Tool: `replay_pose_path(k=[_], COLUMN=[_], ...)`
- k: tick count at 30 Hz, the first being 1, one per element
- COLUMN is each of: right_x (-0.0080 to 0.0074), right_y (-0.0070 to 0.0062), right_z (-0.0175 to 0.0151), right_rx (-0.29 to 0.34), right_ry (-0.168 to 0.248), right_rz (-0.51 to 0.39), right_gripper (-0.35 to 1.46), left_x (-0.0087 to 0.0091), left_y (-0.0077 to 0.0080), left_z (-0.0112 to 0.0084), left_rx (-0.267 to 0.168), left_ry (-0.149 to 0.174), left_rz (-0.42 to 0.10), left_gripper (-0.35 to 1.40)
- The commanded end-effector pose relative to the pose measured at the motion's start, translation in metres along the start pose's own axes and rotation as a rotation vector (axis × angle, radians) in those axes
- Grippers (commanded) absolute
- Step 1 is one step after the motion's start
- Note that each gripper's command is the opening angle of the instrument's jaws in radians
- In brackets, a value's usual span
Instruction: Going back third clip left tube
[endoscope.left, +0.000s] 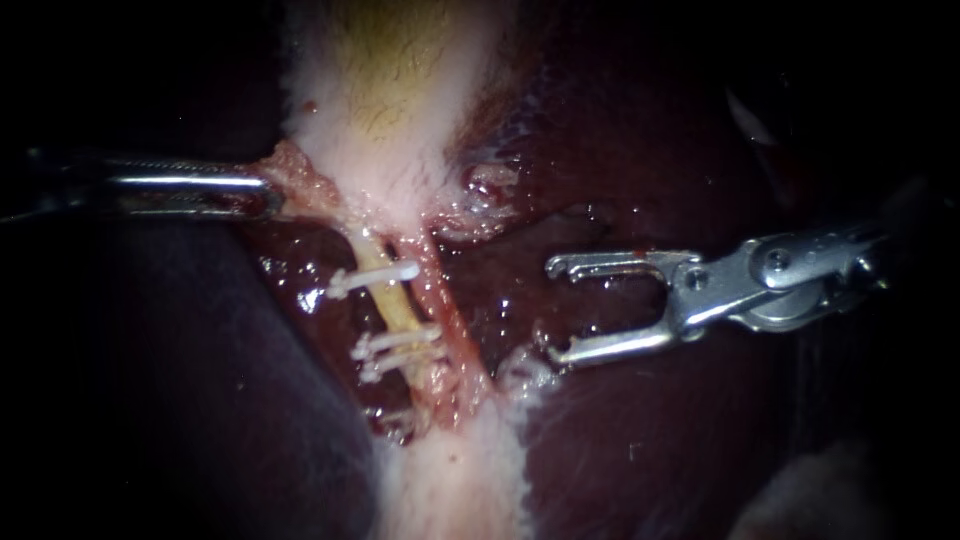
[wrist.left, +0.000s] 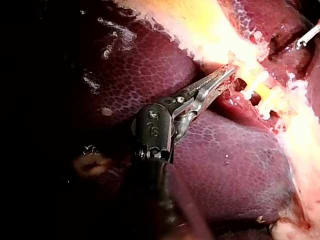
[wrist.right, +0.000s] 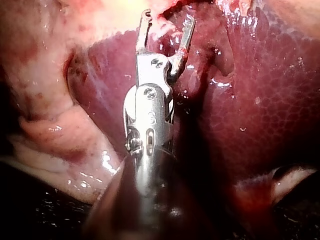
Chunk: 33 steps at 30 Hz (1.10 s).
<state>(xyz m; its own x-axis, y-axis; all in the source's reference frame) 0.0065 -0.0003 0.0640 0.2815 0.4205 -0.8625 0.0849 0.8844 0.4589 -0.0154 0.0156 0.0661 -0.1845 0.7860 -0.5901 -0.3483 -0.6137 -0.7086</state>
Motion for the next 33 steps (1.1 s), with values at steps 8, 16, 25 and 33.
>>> replay_pose_path(k=[8, 16, 25, 33], right_x=[0.0000, -0.0001, -0.0002, -0.0002], right_y=[-0.0001, -0.0001, -0.0002, -0.0002], right_z=[-0.0005, -0.0010, -0.0013, -0.0013], right_rx=[0.002, 0.005, 0.007, 0.007], right_ry=[0.000, 0.000, 0.000, 0.000], right_rz=[-0.005, -0.005, -0.006, -0.006], right_gripper=[0.50, 0.50, 0.50, 0.50], left_x=[-0.0003, -0.0020, -0.0030, -0.0030], left_y=[-0.0002, -0.0015, -0.0026, -0.0026], left_z=[0.0005, 0.0038, 0.0065, 0.0065], left_rx=[0.002, 0.002, -0.004, -0.004], left_ry=[0.001, 0.002, 0.002, 0.002], left_rz=[0.002, 0.012, 0.019, 0.019], left_gripper=[-0.35, -0.35, -0.35, -0.35])
